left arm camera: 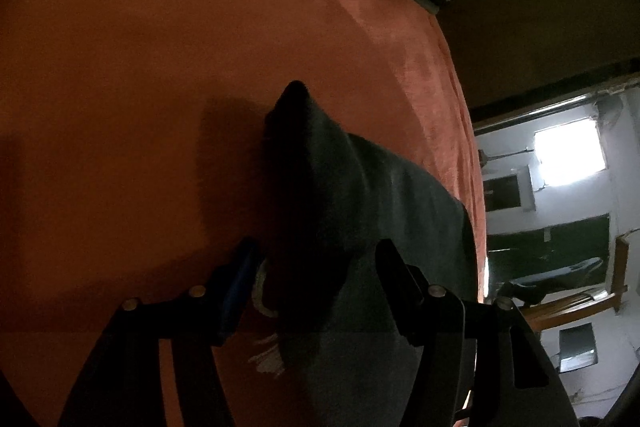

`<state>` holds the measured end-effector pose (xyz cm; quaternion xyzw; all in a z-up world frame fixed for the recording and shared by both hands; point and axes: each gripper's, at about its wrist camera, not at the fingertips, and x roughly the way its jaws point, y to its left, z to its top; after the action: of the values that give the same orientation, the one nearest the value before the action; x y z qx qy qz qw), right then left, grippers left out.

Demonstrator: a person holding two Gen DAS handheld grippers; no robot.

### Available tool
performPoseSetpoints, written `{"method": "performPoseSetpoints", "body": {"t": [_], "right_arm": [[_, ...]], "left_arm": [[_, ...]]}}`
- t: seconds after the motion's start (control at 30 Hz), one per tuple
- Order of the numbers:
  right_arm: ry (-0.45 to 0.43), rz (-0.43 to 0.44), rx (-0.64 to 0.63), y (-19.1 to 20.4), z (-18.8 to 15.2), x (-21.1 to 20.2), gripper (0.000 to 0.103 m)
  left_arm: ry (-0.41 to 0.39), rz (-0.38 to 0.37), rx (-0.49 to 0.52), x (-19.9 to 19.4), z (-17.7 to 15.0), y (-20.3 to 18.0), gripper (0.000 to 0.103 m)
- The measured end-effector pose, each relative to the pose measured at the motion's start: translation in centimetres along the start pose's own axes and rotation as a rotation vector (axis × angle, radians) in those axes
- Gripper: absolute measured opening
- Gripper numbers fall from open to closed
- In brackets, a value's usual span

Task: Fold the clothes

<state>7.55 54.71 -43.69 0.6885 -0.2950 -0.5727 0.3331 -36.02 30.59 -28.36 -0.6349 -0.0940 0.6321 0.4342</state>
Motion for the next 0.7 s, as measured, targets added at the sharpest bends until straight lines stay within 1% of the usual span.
{"method": "performPoseSetpoints", "body": {"t": [0.03,0.07,0.1,0.13,0.17,0.2,0.23,0.3,0.4,0.5,0.57,0.63,0.67,0.7], "right_arm": [[-0.002,-0.006,0.004,0.1,-0.2,0.0,0.077],[-0.004,-0.012,0.008,0.1,-0.3,-0.1,0.077],[-0.006,-0.019,0.012,0.2,-0.5,-0.1,0.077],[-0.009,-0.016,0.018,0.2,-0.7,-0.1,0.077],[-0.012,-0.014,0.024,0.1,-0.9,-0.1,0.077],[-0.016,-0.013,0.025,0.0,-1.4,-0.2,0.077],[-0.020,-0.012,0.027,-0.1,-1.8,-0.2,0.077],[-0.029,-0.011,0.029,-0.4,-2.3,-0.6,0.077],[-0.039,-0.011,0.035,-0.6,-3.0,-0.6,0.077],[-0.048,-0.019,0.045,-0.6,-4.2,-0.6,0.077],[-0.057,-0.041,0.055,-0.5,-4.9,-1.0,0.077],[-0.090,-0.076,0.070,-0.7,-6.1,-2.7,0.077],[-0.100,-0.062,0.061,-0.7,-6.3,-3.5,0.077],[-0.109,-0.047,0.052,-0.7,-6.5,-4.3,0.077]], "left_arm": [[-0.003,-0.004,-0.007,0.2,0.0,0.0,0.061],[-0.008,-0.018,-0.010,-0.2,-0.4,0.3,0.052],[-0.013,-0.033,-0.012,-0.5,-0.9,0.6,0.027],[-0.020,-0.044,-0.015,-0.8,-1.3,0.9,0.027],[-0.033,-0.037,-0.019,-0.8,-1.4,0.7,0.023],[-0.045,-0.030,-0.022,-0.8,-1.6,0.6,0.015],[-0.052,-0.026,-0.026,-0.8,-1.7,0.5,0.014],[-0.091,-0.028,-0.029,-1.1,-1.9,0.0,0.012],[-0.154,-0.073,-0.035,-2.4,-2.3,-0.6,0.011],[-0.157,-0.092,-0.062,-2.7,-2.5,-0.3,0.011],[-0.147,-0.085,-0.071,-2.2,-2.6,-0.1,0.011],[-0.138,-0.080,-0.080,-2.0,-2.8,0.4,0.014],[-0.134,-0.077,-0.086,-1.9,-2.9,0.6,0.016],[-0.128,-0.073,-0.096,-1.8,-3.1,0.9,0.024]]}}
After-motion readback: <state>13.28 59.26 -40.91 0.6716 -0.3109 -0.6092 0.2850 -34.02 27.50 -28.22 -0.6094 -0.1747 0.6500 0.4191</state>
